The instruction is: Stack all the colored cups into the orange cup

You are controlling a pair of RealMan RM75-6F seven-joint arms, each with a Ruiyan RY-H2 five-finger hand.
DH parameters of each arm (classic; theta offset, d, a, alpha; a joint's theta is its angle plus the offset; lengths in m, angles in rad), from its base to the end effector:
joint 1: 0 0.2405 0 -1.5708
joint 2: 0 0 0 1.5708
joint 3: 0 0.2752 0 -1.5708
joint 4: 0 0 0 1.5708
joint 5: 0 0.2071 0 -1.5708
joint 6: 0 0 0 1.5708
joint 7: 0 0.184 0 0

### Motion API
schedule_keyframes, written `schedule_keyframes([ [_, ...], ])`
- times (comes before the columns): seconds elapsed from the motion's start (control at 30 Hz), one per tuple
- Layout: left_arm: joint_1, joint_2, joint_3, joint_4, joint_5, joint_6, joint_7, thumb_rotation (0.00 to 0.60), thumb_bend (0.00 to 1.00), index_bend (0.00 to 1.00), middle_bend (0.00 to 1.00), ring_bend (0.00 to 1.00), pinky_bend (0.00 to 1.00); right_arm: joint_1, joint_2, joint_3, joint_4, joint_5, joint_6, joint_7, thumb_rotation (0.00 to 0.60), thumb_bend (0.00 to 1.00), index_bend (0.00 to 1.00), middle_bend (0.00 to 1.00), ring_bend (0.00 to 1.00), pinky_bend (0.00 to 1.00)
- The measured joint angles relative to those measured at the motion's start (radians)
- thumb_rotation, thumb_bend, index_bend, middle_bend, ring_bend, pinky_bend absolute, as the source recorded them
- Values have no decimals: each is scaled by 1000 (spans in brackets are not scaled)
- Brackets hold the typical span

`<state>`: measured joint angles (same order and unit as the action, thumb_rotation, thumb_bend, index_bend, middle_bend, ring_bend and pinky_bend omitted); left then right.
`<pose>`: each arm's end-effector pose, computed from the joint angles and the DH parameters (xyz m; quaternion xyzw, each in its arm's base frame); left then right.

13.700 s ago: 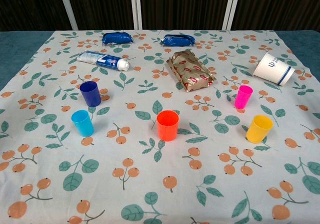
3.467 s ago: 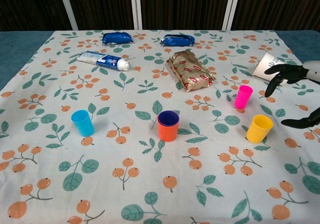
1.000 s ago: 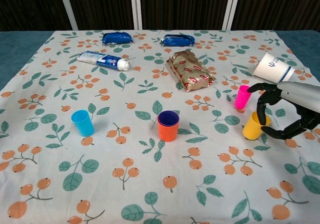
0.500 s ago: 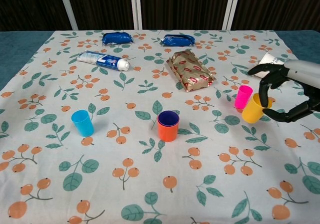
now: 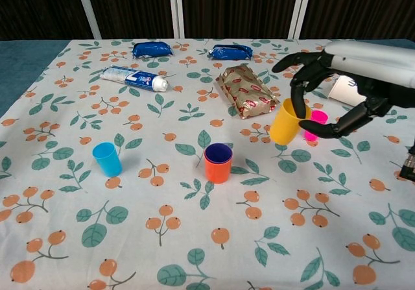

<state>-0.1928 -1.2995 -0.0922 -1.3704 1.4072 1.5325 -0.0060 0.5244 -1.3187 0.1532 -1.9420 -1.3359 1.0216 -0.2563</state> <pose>-0.3391 0.2694 0.1540 -0.5680 -0.3373 -0.4171 0.6242 -0.1270 -0.2999 0.0297 0.7245 -0.4261 0.4387 0.3178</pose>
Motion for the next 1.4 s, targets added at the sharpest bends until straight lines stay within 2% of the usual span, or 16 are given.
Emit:
schedule_keyframes([
  [0.2,3,3,-8,-7,-10,-8,9,600,72,43,37,0,30,35,-78,12,-1,35,-2,-88,600,553,735,122,200,231],
  [0.57,5,7,-15,-7,-12,-19,0,600,72,43,37,0,30,95,-226,34,61,118,10,-205,600,553,735,122,200,230],
  [1.0,9,13,-23,-7,-10,-22,-4,600,72,43,37,0,30,152,-302,54,134,212,-9,-254,600,553,735,122,200,231],
  [1.4,11,16,-29,-5,-11,-27,-9,600,72,43,37,0,30,175,-334,51,165,228,-3,-264,600,553,735,122,200,231],
])
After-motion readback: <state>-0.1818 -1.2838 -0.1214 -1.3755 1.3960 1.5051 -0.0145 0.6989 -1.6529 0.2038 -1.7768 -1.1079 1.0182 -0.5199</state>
